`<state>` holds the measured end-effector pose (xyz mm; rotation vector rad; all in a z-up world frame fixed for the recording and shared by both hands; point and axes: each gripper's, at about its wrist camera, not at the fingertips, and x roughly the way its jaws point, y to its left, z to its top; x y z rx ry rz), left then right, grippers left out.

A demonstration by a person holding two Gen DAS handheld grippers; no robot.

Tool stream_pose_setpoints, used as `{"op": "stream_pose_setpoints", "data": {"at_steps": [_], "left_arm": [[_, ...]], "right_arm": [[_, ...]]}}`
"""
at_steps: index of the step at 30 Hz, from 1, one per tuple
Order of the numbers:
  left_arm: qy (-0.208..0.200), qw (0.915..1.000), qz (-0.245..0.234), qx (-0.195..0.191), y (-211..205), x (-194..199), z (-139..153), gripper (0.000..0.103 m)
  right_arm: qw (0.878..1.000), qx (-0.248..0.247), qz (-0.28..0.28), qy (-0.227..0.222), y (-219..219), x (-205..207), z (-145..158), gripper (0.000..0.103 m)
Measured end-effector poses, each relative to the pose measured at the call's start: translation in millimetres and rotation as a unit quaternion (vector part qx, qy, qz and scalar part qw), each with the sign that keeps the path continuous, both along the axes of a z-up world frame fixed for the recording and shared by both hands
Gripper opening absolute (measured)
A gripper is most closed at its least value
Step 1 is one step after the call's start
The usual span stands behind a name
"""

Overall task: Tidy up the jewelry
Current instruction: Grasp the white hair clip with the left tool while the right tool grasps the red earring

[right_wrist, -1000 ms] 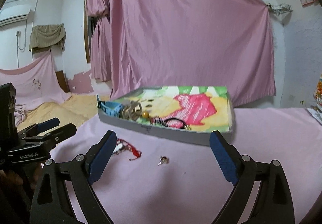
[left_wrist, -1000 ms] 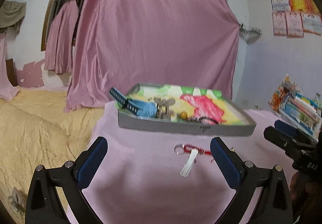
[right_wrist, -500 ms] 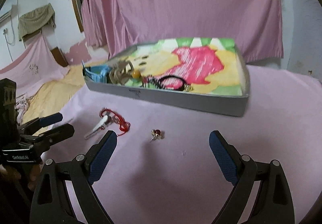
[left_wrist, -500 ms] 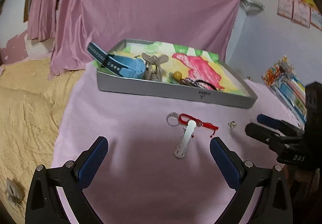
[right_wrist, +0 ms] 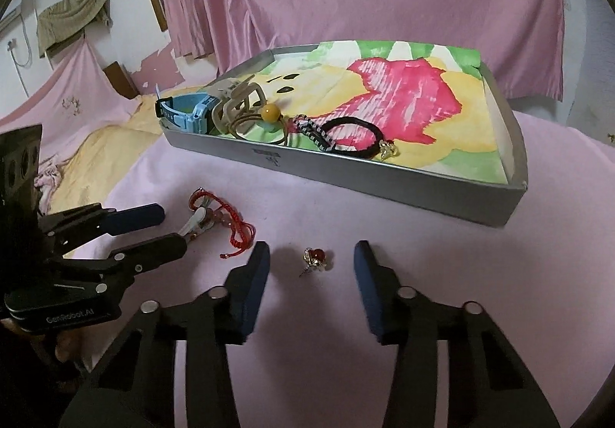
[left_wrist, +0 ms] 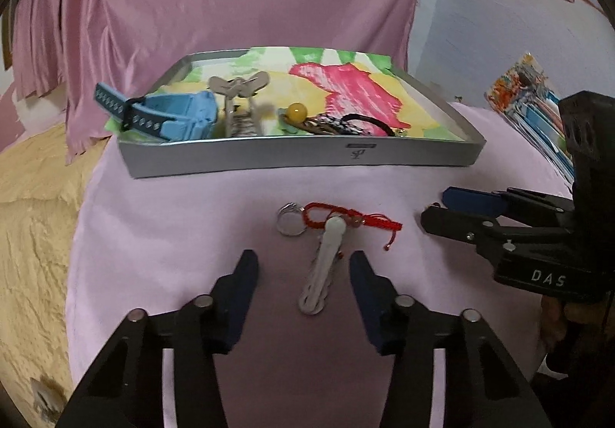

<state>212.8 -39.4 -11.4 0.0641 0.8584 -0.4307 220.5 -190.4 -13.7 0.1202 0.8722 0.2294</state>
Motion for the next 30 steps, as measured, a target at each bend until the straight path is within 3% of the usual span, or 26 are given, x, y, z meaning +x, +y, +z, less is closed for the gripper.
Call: {"op": "stream_pose_setpoints", "data": {"at_steps": [2,6,9,13,30], "left_arm": [[0.003,1.0,-0.009,0.002,-4,2,1,0.032],[0.004,0.9996,-0.022,0.017,-14,3,1,0.023],[0.005,0.9993,-0.019,0.031,-17,3,2,0.013],[0.011,0.9995,-0.011,0.028,-17,3,3,0.012],[0.029,0.9977,-0.036,-0.049,-17,-30,9,0.012]], "right_arm": [[1.0,-0.004,0.002,0.0,2,-1,0,0.029],[1.0,-0.007,0.01,0.0,5,-1,1,0.013],[1.0,-0.002,0.016,0.001,4,-1,1,0.011],[1.0,0.011,0.023,0.002,3,0,0,0.011],[0.998,0.053,0.045,-0.009,-8,-25,6,0.011]]}}
